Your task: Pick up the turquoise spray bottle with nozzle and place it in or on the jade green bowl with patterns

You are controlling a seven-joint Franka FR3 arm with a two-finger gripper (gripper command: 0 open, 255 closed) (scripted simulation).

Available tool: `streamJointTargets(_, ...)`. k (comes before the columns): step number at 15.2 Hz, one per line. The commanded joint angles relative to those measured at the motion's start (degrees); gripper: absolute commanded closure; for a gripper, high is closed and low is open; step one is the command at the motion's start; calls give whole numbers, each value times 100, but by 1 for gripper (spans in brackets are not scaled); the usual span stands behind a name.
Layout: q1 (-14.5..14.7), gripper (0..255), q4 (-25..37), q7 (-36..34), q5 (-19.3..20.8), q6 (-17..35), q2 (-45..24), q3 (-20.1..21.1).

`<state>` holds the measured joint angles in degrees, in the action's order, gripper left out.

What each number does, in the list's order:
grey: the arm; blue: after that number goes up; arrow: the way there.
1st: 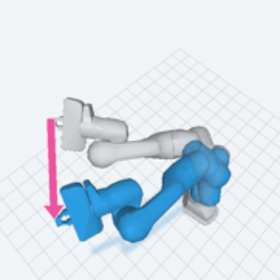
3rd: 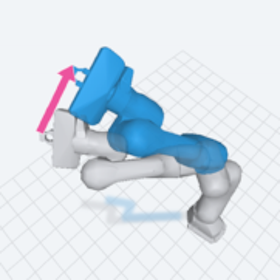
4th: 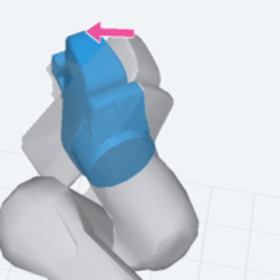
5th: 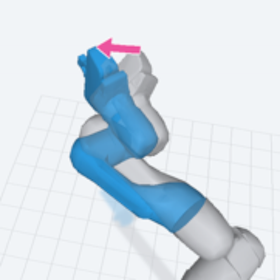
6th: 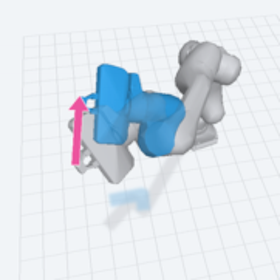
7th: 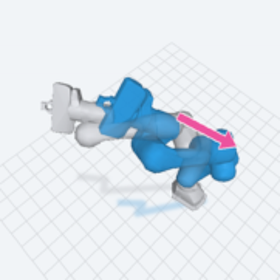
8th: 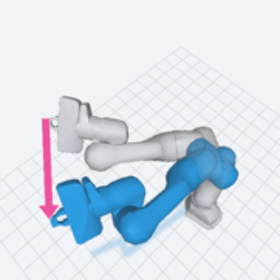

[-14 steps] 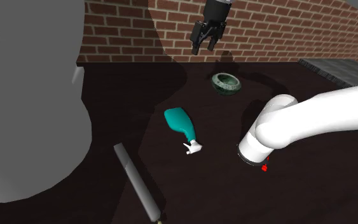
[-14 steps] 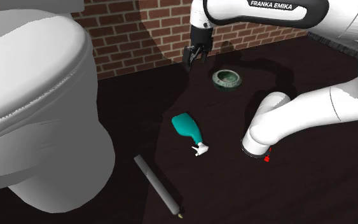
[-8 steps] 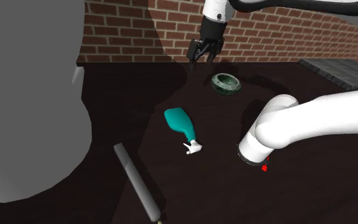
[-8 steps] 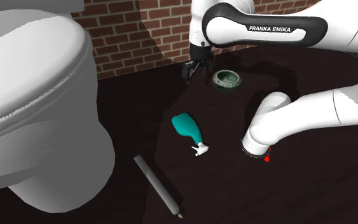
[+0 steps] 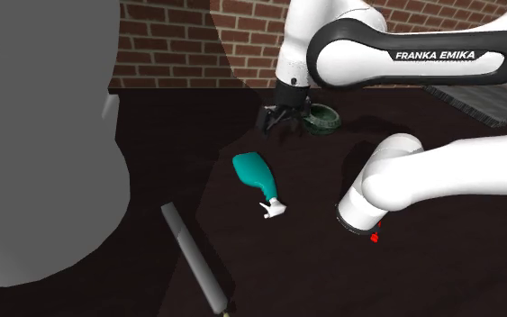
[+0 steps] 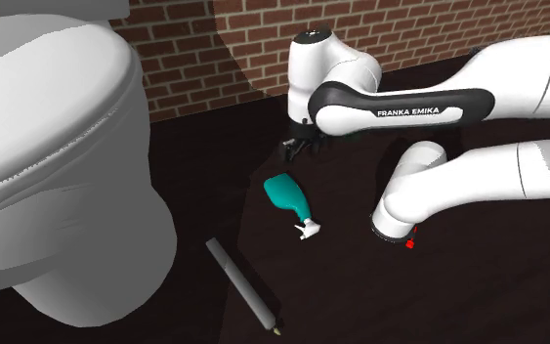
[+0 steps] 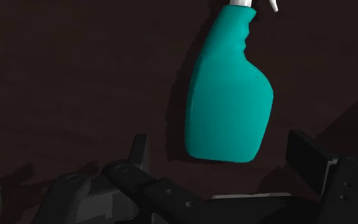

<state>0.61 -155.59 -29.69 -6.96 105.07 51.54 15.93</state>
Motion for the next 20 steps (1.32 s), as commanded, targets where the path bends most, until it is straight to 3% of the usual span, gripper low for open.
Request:
streamJointTargets(1,58,0,-257,-410,-174,187,-1,300)
streamJointTargets(9,311,0,-1029,-2009,-976,1186,-579,1616)
streamJointTargets(17,279,0,-1444,-2101,-1155,2064,-1077,1912)
streamJointTargets(20,280,0,-1444,-2101,-1155,2064,-1077,1912)
